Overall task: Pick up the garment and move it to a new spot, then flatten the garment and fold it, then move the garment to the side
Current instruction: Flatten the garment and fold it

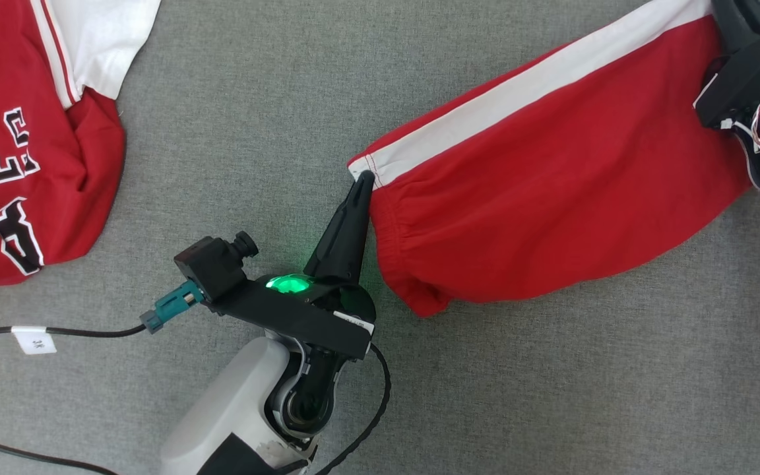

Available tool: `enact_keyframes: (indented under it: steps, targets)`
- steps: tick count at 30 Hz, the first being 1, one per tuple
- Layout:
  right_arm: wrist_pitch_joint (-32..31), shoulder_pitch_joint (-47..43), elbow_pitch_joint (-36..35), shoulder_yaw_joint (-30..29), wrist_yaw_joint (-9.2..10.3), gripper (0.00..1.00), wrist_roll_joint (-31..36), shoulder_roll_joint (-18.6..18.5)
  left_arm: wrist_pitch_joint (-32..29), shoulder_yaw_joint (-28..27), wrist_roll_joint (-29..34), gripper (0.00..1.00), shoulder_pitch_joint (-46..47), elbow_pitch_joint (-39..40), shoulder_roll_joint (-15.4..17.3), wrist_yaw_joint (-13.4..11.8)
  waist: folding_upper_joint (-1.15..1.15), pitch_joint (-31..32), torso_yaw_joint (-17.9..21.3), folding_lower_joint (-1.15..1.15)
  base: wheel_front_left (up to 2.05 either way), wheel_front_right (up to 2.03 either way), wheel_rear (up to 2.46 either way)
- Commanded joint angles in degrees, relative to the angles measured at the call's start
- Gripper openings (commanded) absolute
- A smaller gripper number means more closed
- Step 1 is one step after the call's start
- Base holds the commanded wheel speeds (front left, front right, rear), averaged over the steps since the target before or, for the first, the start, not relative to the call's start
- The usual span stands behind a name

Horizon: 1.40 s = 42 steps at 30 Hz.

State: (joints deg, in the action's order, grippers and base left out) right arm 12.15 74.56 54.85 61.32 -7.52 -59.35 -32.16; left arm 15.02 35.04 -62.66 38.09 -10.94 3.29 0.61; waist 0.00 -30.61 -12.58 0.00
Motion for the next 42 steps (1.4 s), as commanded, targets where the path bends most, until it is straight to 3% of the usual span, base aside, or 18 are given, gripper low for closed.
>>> enact_keyframes:
  steps: [1, 2, 11, 17, 24, 32, 42]
  targets:
    - [0.45, 0.41, 0.49, 0.49, 0.06, 0.72, -0.6, 0.39, -0.03, -1.45, 0.45, 0.62, -3.03, -4.26, 3.16, -1.9, 0.0, 0.01, 0.05, 0.0, 0.0, 0.0, 0.0]
    - [0.65, 0.66, 0.74, 0.75, 0.06, 1.0, -0.73, 0.59, -0.03, -1.65, 0.64, 1.0, -3.05, -4.28, 3.16, -1.98, 0.0, 0.03, 0.11, 0.0, 0.0, 0.0, 0.0]
    - [2.95, -0.12, -0.11, 2.54, 0.06, 1.0, -2.21, 1.26, -0.09, -3.47, 6.87, 1.0, -4.51, -3.36, 3.16, -4.35, 0.0, 3.2, 1.5, 0.0, 0.0, 0.0, 0.0]
    - [3.06, -2.77, -4.18, -0.41, 0.06, 1.0, -0.68, 0.85, -0.03, -5.24, 15.19, 1.0, -6.66, -0.01, 3.98, -6.74, 0.0, 6.03, 2.65, 0.0, 0.0, 0.0, 0.0]
    - [3.05, -9.92, -9.22, -7.41, 0.06, 1.0, 4.34, 0.57, -0.03, -7.0, 28.84, 1.0, -14.06, 7.15, 5.1, -10.34, 0.0, 9.75, 3.36, 0.0, 0.0, 0.0, 0.0]
    - [3.06, -19.46, -13.29, -15.78, 0.06, 1.0, 8.73, 2.42, -0.01, -7.57, 40.36, 1.0, -22.55, 14.19, 5.7, -13.28, 0.0, 13.77, 3.82, 0.0, 0.0, 0.0, 0.0]
    - [3.06, -31.58, -16.75, -23.22, 0.06, 1.0, 12.01, 3.93, -0.01, -7.21, 47.08, 1.0, -31.57, 17.73, 4.42, -14.27, 0.0, 17.96, 3.04, 0.0, 0.0, 0.0, 0.0]
